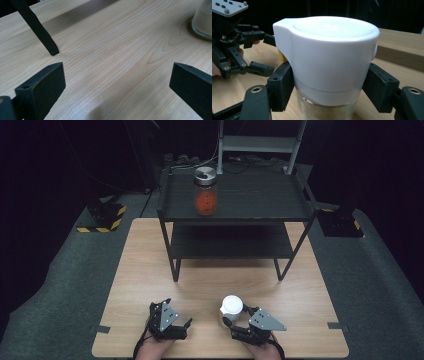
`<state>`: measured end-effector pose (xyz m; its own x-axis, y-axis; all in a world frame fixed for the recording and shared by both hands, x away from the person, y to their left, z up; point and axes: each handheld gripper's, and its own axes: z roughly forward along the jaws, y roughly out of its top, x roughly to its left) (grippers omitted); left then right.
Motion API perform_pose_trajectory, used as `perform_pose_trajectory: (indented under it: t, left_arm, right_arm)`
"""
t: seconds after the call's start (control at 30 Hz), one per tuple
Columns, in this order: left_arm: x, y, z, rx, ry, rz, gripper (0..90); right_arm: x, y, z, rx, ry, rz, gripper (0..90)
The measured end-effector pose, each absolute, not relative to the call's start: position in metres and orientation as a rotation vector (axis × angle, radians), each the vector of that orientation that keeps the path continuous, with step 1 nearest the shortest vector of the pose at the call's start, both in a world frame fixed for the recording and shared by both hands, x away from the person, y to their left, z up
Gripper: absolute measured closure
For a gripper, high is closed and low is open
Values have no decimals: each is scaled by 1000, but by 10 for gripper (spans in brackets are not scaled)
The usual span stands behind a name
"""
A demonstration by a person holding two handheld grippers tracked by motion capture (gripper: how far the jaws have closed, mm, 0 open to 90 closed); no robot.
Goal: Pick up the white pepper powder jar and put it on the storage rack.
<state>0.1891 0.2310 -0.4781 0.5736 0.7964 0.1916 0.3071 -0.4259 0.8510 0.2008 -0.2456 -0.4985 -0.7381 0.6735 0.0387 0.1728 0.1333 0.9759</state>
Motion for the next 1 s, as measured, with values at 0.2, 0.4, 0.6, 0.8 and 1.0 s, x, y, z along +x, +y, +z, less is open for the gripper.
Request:
perform_pose_trajectory:
  t: [0.2,0.4,0.6,0.8,1.0]
  left_arm:
    - [189,231,-478,1989,881,760,7]
    - [189,231,-478,1990,879,760,7]
    - [189,232,-478,1989,878,757,7]
    - [190,232,-478,1990,876,755,7]
    - [190,232,-478,1994,876,752,7]
  right_arm:
    - [199,-249,-497,819,1980,1637,295]
    - [196,-255,-495,830,1947,1634,295]
    - [194,-262,-492,839,1914,1628,295]
    - [191,-270,-489,855,1877,1625,295]
    - [188,-278,-485,871,1835,1623,295]
